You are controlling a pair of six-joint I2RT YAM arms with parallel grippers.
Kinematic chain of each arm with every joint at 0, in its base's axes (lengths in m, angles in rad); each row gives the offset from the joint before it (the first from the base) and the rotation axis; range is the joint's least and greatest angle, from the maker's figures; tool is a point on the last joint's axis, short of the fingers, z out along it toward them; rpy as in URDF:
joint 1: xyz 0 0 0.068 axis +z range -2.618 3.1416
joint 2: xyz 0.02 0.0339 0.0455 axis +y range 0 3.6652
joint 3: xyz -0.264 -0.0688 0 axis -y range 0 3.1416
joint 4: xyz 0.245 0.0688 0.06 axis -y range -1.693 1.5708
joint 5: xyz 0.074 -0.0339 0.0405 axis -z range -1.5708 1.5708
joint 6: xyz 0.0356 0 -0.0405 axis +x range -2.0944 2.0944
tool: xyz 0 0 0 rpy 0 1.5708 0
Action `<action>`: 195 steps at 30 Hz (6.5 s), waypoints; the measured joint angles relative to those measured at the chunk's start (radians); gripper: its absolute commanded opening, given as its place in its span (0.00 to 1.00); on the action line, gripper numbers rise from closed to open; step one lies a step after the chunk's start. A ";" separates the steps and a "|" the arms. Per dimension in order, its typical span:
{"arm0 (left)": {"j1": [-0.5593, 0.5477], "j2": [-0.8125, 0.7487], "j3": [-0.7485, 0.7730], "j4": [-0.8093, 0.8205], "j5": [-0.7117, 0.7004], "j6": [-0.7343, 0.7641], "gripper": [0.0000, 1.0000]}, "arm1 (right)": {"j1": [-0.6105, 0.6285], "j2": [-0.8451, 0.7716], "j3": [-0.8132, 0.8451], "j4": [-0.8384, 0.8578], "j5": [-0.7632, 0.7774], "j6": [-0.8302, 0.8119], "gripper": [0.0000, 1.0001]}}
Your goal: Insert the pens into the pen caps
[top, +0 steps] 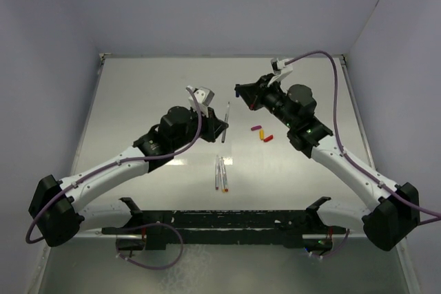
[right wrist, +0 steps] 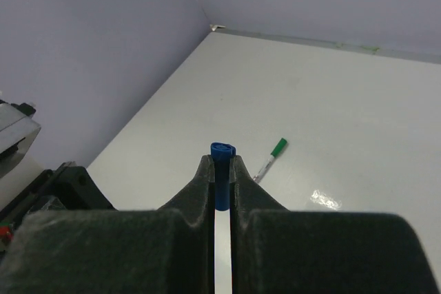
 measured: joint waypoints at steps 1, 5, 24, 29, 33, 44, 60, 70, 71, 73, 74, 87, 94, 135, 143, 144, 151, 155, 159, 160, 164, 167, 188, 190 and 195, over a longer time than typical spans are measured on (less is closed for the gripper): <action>0.000 0.002 0.000 0.019 0.011 -0.007 0.00 | 0.000 -0.003 -0.017 0.027 -0.010 0.002 0.00; 0.000 0.016 0.003 0.061 0.039 -0.026 0.00 | 0.000 -0.004 -0.061 0.101 -0.045 0.016 0.00; 0.000 0.028 0.010 0.100 0.074 -0.052 0.00 | 0.000 -0.019 -0.108 0.240 -0.073 0.054 0.00; 0.000 0.028 0.010 0.102 0.074 -0.052 0.00 | 0.000 -0.019 -0.108 0.250 -0.073 0.057 0.00; 0.001 0.028 0.010 0.102 0.074 -0.052 0.00 | 0.000 -0.017 -0.108 0.256 -0.073 0.058 0.00; 0.014 0.025 0.010 0.104 0.073 -0.052 0.00 | 0.000 -0.006 -0.112 0.257 -0.074 0.061 0.00; 0.029 0.025 0.010 0.102 0.088 -0.052 0.00 | 0.000 0.029 -0.126 0.301 -0.075 0.096 0.00; 0.049 0.025 0.010 0.109 0.093 -0.052 0.00 | 0.000 0.029 -0.126 0.300 -0.101 0.103 0.00; 0.051 0.025 0.010 0.109 0.096 -0.052 0.00 | 0.000 0.029 -0.126 0.300 -0.104 0.105 0.00; 0.053 0.026 0.010 0.109 0.100 -0.052 0.00 | -0.001 0.029 -0.126 0.300 -0.113 0.111 0.00; 0.054 0.026 0.010 0.109 0.104 -0.052 0.00 | -0.002 0.029 -0.127 0.301 -0.120 0.114 0.00; 0.079 0.041 0.010 0.115 0.104 -0.069 0.00 | -0.003 0.095 -0.126 0.271 -0.212 0.140 0.00; 0.119 0.034 -0.042 0.189 0.142 -0.091 0.00 | -0.009 0.137 -0.084 0.239 -0.261 0.129 0.00; 0.248 0.143 -0.061 0.251 0.278 -0.144 0.00 | 0.037 0.278 0.065 0.032 -0.184 -0.032 0.00; 0.273 0.143 -0.050 0.229 0.281 -0.124 0.00 | 0.063 0.320 0.189 -0.098 -0.081 -0.040 0.00; 0.275 0.142 -0.050 0.234 0.280 -0.122 0.00 | 0.066 0.328 0.216 -0.127 -0.058 -0.045 0.00; 0.294 0.110 -0.050 0.247 0.248 -0.115 0.00 | 0.087 0.407 0.381 -0.262 0.044 -0.094 0.20; 0.295 0.107 -0.050 0.224 0.229 -0.091 0.00 | 0.084 0.430 0.388 -0.283 0.079 -0.099 0.30; 0.295 0.107 -0.050 0.193 0.219 -0.063 0.00 | 0.076 0.449 0.388 -0.300 0.101 -0.102 0.41; 0.295 0.107 -0.048 0.187 0.217 -0.060 0.00 | 0.073 0.451 0.387 -0.302 0.105 -0.105 0.43; 0.295 0.118 -0.025 0.159 0.214 -0.043 0.00 | 0.069 0.446 0.387 -0.297 0.113 -0.106 0.46; 0.295 0.153 -0.002 0.148 0.207 -0.036 0.00 | 0.069 0.429 0.387 -0.295 0.114 -0.106 0.47; 0.295 0.594 0.255 -0.029 -0.027 -0.120 0.00 | 0.060 0.233 0.269 -0.388 0.420 -0.069 0.49; 0.295 0.623 0.280 -0.047 -0.056 -0.132 0.00 | 0.055 0.233 0.242 -0.414 0.438 -0.053 0.49; 0.295 0.693 0.336 -0.099 -0.111 -0.146 0.00 | 0.049 0.221 0.195 -0.465 0.473 -0.020 0.49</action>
